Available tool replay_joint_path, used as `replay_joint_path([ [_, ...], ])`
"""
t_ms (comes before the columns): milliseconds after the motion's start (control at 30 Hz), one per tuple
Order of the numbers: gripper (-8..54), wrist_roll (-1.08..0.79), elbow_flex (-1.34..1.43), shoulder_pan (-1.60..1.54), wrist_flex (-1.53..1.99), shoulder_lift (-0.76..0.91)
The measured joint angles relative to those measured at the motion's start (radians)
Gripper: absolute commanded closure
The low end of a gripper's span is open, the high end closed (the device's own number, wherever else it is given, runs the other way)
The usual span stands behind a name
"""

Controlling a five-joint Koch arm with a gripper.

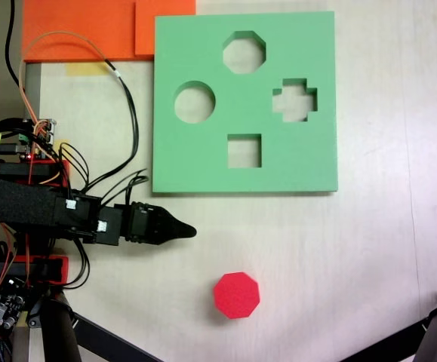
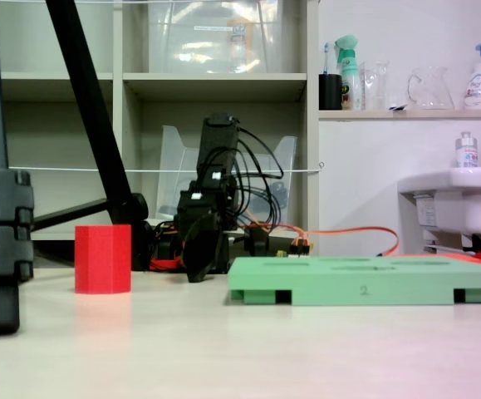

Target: Put the octagonal pillar block into the corresponding hole

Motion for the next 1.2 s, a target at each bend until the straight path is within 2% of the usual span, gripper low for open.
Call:
replay_joint_path([
  [333, 11.1, 0.031, 0.0, 0.006, 0.0, 0.0],
  [400, 11.1, 0.181, -0.002, 0.021, 0.0, 0.0],
  [567, 13.4, 0.756, -0.029, 0.054, -0.054, 0.0],
  [633, 13.4, 0.885, -0.089, 0.049, -0.044, 0.0],
  [767, 13.4, 1.101, -0.373, 0.023, 0.143, 0.0],
  [933, 13.4, 1.296, -0.879, 0.018, 0.629, -0.037],
  [1100, 16.0, 1.331, -1.41, 0.075, 1.092, -0.356],
  [1200, 16.0, 1.298, -1.858, 0.146, 1.451, -0.666],
])
